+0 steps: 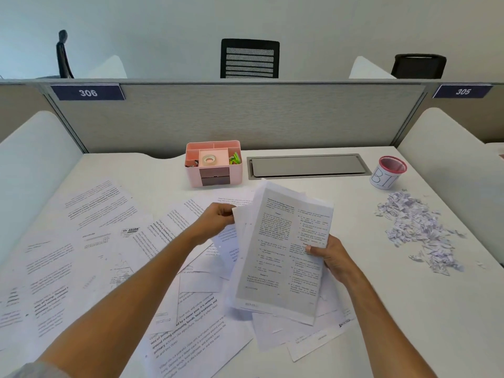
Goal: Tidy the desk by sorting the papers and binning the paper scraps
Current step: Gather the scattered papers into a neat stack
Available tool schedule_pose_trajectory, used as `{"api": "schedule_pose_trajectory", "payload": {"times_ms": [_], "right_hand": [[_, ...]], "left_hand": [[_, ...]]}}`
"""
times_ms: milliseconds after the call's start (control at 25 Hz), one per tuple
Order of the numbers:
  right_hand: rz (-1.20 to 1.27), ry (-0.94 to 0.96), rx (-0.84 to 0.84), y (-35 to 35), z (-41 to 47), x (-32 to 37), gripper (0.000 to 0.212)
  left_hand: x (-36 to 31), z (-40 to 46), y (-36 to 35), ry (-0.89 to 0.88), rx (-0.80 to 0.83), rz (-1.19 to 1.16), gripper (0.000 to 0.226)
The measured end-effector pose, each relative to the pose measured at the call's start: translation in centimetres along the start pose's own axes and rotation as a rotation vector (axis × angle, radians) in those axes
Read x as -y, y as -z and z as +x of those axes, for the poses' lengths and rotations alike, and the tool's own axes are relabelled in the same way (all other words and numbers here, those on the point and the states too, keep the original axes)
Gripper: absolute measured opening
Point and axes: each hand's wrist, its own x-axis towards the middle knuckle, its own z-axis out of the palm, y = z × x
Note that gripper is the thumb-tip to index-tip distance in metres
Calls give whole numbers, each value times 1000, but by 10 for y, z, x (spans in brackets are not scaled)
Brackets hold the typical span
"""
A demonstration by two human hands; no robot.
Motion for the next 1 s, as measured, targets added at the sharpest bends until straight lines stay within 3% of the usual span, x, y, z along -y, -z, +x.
{"api": "schedule_pose_trajectory", "payload": {"times_ms": [160,520,680,760,840,1000], "right_hand": [[-29,-11,-25,-7,1,8,39],[-110,54,-15,-24,0,11,32],[-78,120,-73,-25,-3,20,31],[-75,171,-146,-26,-5,26,27],[-39,207,-198,-27,-6,31,26],[96,224,-270,-31,-6,38,26]], "left_hand": [[-3,0,13,31,20,6,18],[-7,-4,25,34,112,34,19],[-11,0,32,18,-3,-54,24],[-11,-3,38,33,-170,-214,37],[-7,-10,39,38,-234,-407,59],[18,-25,22,17,-41,-626,110]]}}
